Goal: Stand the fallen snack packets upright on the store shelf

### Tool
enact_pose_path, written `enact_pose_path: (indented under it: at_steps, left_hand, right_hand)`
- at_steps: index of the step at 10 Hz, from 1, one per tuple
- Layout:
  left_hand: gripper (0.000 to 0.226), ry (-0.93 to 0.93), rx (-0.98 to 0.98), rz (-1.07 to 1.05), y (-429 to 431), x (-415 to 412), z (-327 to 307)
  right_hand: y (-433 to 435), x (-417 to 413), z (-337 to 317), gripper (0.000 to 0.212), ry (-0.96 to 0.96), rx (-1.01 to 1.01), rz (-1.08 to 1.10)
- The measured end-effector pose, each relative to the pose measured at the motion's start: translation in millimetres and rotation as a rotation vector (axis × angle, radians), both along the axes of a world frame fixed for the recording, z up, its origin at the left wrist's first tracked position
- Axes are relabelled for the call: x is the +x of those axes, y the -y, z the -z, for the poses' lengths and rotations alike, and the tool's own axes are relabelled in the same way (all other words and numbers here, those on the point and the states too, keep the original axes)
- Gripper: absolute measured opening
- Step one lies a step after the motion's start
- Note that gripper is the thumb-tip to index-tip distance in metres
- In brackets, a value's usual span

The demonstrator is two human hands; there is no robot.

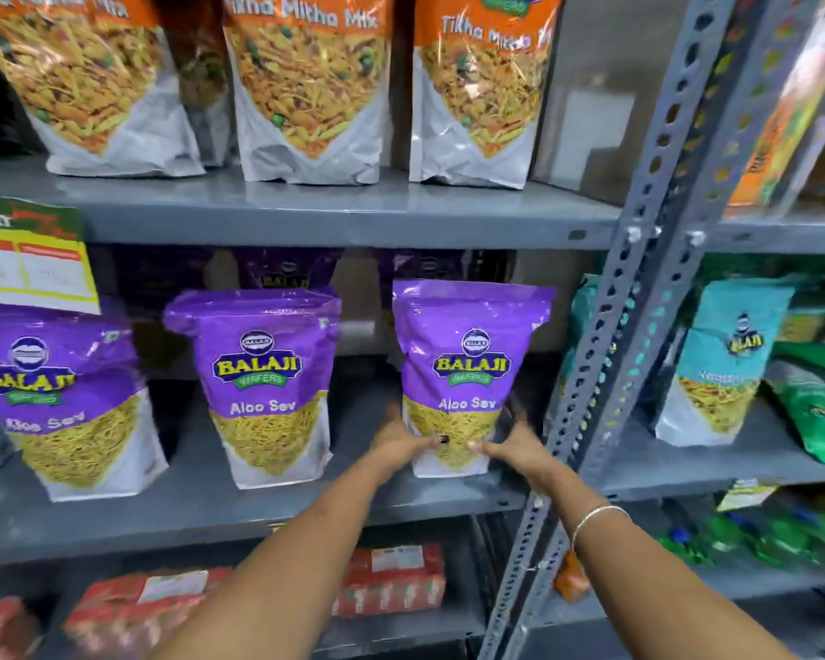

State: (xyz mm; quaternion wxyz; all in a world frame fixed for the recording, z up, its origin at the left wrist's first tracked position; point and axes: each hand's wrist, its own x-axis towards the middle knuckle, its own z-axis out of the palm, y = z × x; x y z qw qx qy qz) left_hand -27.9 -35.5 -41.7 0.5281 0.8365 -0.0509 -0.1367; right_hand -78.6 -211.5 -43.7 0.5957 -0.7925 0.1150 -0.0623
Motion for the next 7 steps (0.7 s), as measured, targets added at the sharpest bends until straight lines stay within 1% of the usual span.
enact_pose_path:
  at_steps: [1, 2, 3, 4, 5, 6, 7]
  left_hand:
    - [0.075, 0.033, -0.114, -0.046, 3.7, 1.7, 5.6]
    - [0.072, 0.067, -0.125, -0.083, -2.9, 5.2, 10.9]
    - [0.066, 0.068, -0.124, -0.094, -8.3, 5.2, 6.6]
    - [0.063, 0.079, -0.138, -0.098, -7.9, 7.6, 5.1]
    - [0.067, 0.064, -0.106, -0.092, -7.5, 10.3, 9.8]
    - [0.076, 0.131, -0.039, -0.112, -7.7, 2.4, 5.4]
    - [0.083, 0.334, 0.043, -0.195, -14.2, -12.5, -3.9]
  right_hand:
    - [0.4, 14.0, 6.2, 0.073, -0.048, 0.013, -0.098]
    - [-5.5, 21.1, 6.5, 0.076, -0.101, 0.065, -0.110]
    - [-9.0, 26.8, 7.9, 0.089, -0.089, 0.026, -0.125]
    - [-8.7, 29.2, 8.4, 0.096, -0.084, 0.024, -0.141]
    - [-7.2, 22.6, 7.0, 0.075, -0.111, 0.046, -0.135]
    - [-12.7, 16.0, 5.1, 0.092, -0.049, 0.012, -0.097]
    - [-24.4, 13.7, 1.1, 0.120, 0.114, -0.130, 0.131]
